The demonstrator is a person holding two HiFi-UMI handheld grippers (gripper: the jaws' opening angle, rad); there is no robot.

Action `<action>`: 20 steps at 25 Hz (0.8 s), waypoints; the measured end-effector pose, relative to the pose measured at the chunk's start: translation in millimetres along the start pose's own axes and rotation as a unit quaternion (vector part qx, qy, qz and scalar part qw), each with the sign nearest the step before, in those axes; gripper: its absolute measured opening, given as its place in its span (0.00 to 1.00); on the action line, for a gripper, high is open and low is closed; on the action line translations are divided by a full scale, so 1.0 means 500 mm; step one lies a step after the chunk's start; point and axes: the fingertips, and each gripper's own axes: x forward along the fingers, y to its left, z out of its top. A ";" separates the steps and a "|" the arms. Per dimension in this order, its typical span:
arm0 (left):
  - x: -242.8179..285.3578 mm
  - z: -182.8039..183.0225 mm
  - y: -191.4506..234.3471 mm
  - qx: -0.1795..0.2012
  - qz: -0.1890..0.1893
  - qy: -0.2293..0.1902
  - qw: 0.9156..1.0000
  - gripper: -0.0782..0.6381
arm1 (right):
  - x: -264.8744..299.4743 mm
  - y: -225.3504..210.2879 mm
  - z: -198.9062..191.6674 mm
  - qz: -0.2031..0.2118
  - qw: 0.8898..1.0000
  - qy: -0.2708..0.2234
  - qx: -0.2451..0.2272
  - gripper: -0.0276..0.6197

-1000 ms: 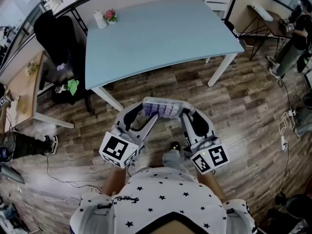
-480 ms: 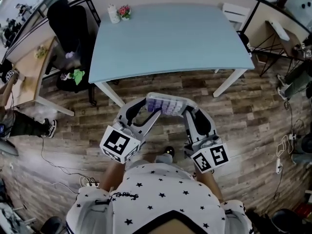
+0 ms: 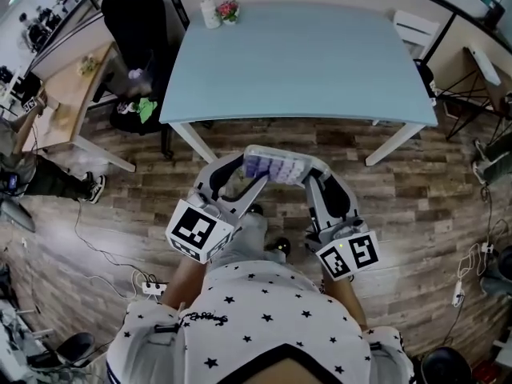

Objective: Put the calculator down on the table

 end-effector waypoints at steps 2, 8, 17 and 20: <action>0.001 0.000 0.004 -0.001 0.002 0.001 1.000 0.40 | 0.005 0.000 0.000 0.002 1.000 0.001 0.001 0.19; 0.024 0.023 0.000 0.015 -0.005 -0.016 1.000 0.41 | 0.007 -0.019 0.025 0.004 1.000 -0.014 -0.012 0.19; 0.056 0.012 0.016 0.010 -0.010 -0.018 1.000 0.40 | 0.027 -0.046 0.018 0.001 1.000 -0.010 -0.018 0.19; 0.083 0.008 0.039 0.002 -0.014 -0.012 1.000 0.40 | 0.053 -0.067 0.015 -0.006 1.000 -0.002 -0.014 0.19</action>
